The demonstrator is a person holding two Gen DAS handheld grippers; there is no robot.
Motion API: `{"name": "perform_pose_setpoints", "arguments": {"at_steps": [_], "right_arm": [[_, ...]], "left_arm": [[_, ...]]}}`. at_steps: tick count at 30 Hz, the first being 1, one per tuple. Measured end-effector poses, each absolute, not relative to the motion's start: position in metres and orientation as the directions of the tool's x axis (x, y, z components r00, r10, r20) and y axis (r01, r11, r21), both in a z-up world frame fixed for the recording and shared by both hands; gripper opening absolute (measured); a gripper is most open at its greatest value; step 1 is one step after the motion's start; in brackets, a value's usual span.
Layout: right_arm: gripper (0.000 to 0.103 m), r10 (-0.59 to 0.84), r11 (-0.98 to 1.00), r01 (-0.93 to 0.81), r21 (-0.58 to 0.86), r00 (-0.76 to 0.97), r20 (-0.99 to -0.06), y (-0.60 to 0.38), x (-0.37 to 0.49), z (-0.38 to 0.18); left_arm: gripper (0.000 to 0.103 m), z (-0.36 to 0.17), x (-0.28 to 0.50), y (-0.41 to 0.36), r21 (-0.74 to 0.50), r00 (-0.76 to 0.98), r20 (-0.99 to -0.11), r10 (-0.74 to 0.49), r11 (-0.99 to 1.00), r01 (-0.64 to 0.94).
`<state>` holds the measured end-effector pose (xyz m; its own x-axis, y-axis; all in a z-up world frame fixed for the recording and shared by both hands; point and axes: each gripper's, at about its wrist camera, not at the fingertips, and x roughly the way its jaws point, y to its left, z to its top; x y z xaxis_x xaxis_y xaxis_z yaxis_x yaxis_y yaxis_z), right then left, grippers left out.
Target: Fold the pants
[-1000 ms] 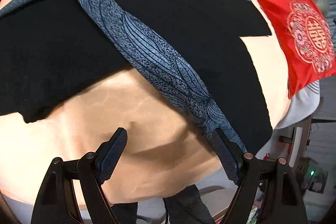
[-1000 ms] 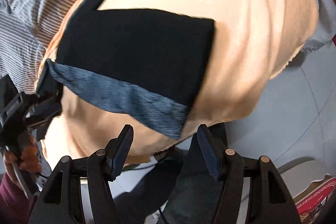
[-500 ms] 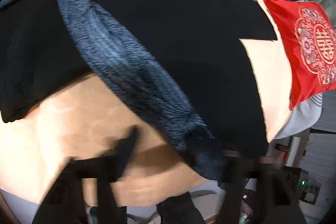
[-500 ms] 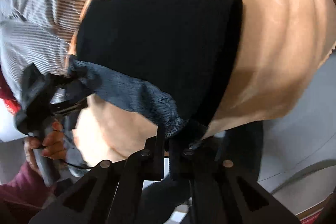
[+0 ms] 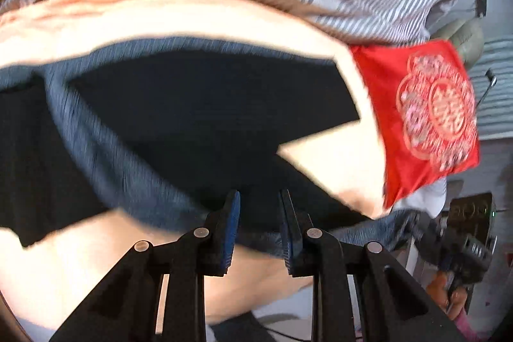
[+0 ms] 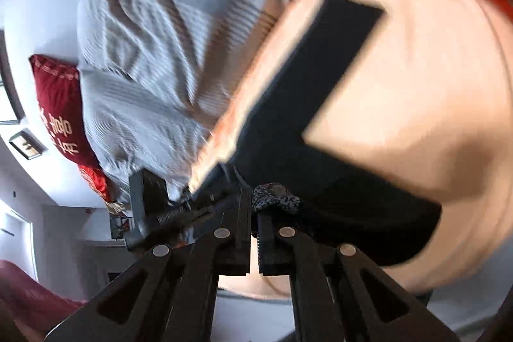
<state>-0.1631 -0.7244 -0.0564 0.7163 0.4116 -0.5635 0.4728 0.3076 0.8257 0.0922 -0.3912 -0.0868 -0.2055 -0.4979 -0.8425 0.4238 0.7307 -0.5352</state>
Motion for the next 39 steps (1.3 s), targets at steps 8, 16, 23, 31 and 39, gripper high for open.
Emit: {"name": "perform_pose_setpoints", "arguments": {"at_steps": [8,16,23,31,39], "right_arm": [[0.003,0.415,0.369,0.441,0.818,0.709,-0.570,-0.819,-0.055,-0.054],[0.003,0.396,0.388,0.588,0.710,0.589,-0.704,-0.884,0.016,-0.118],[0.028,0.359,0.496,0.672,0.551,0.418,-0.834,-0.898,0.054,-0.154],[0.033,0.234,0.672,0.579,0.462,0.427,-0.874,-0.892,0.049,-0.095],[0.012,0.129,0.852,0.475,0.221,0.217,-0.967,-0.833,0.068,-0.166]], "left_arm": [[0.026,-0.062,0.145,-0.436,-0.459,-0.036,-0.867,-0.498,0.766,0.451],[0.026,-0.086,0.152,-0.415,-0.258,0.071,-0.945,-0.318,0.864,0.432],[0.026,-0.151,0.148,-0.416,-0.096,0.057,-0.990,-0.128,0.918,0.384],[0.026,-0.173,0.148,-0.448,-0.050,0.077,-0.993,-0.091,0.904,0.425],[0.028,-0.181,0.166,-0.466,-0.025,0.125,-0.988,-0.085,0.908,0.417]]}}
